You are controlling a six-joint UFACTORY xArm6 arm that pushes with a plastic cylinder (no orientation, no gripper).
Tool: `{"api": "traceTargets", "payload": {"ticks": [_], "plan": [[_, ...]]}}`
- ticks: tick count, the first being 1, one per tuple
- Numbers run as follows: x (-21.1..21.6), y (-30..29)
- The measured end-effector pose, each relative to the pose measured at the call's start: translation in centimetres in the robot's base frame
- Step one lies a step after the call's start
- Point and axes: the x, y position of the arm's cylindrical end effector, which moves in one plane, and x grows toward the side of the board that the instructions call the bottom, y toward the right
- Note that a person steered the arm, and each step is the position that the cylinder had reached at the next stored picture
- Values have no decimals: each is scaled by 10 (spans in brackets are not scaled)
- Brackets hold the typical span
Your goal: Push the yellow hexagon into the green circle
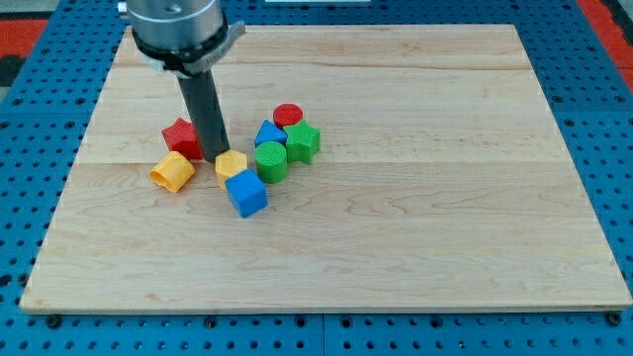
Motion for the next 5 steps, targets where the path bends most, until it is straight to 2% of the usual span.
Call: {"api": "traceTargets", "payload": {"ticks": [1,2,3,5], "plan": [[11,-4],[44,-36],[70,-11],[30,19]]}}
